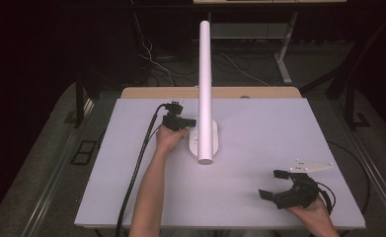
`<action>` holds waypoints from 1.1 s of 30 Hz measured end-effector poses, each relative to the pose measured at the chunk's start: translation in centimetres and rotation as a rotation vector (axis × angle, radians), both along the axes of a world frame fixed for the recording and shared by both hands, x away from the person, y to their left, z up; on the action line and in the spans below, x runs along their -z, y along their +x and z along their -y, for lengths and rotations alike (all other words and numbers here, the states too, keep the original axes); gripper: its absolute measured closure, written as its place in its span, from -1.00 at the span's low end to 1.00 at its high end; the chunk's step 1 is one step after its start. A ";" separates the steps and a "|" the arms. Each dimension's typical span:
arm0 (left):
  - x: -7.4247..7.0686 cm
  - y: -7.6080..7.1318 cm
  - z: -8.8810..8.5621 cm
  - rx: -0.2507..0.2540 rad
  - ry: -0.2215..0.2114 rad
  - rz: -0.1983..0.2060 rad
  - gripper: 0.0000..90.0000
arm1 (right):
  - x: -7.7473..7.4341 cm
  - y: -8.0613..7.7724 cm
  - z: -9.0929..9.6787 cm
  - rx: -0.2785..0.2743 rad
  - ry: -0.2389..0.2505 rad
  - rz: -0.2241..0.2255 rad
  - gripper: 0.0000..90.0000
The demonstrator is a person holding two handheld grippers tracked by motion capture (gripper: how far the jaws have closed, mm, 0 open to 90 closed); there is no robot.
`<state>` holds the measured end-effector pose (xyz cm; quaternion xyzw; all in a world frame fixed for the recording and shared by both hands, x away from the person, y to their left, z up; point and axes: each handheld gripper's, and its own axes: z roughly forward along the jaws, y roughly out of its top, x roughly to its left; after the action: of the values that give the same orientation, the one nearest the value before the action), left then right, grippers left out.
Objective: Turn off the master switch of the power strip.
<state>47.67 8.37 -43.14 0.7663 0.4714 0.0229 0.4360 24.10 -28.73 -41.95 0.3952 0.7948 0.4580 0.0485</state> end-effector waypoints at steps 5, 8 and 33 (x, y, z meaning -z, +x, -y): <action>-0.1 0.0 0.1 -0.006 0.007 -0.004 1.00 | 0.0 0.0 -0.1 0.001 -0.002 -0.005 -1.00; -0.1 -0.2 0.3 -0.010 0.026 0.008 1.00 | 0.0 0.0 -0.1 -0.001 -0.001 -0.005 -1.00; -0.5 -0.1 0.8 -0.007 0.074 0.001 1.00 | 0.0 0.1 0.1 0.004 -0.003 0.001 -1.00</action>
<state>47.54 7.58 -42.61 0.7802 0.4727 0.0418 0.4076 24.16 -28.82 -41.96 0.3964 0.7947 0.4570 0.0503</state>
